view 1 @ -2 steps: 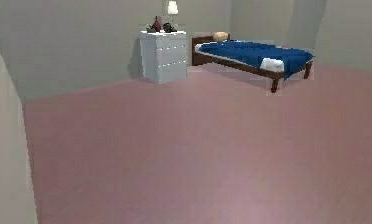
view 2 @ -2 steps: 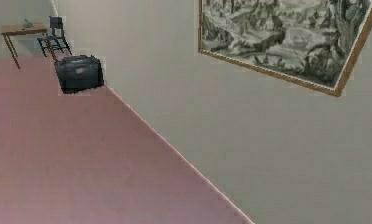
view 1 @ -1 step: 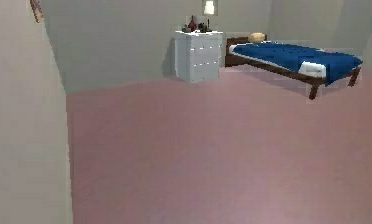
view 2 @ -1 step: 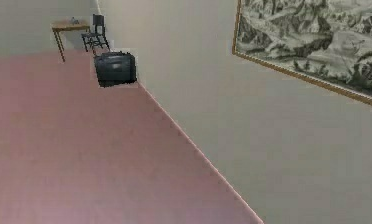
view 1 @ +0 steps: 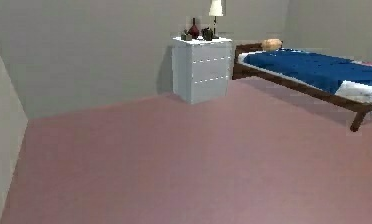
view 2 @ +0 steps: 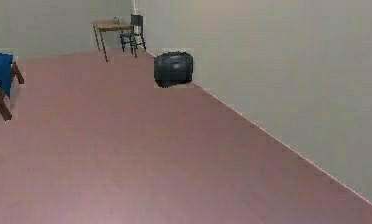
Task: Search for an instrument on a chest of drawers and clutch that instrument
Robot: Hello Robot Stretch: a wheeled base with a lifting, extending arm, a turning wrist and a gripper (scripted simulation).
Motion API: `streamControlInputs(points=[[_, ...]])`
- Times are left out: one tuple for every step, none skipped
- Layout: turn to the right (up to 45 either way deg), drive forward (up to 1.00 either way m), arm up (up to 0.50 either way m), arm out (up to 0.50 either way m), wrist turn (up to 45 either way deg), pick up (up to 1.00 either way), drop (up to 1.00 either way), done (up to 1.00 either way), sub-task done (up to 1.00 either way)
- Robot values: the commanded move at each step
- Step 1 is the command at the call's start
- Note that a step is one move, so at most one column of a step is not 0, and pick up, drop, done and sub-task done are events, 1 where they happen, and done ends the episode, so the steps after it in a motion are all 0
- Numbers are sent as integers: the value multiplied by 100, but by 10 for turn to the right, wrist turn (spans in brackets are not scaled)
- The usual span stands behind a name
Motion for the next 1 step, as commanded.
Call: streamControlInputs(points=[[0,100,0,0,0,0,0,0,0]])
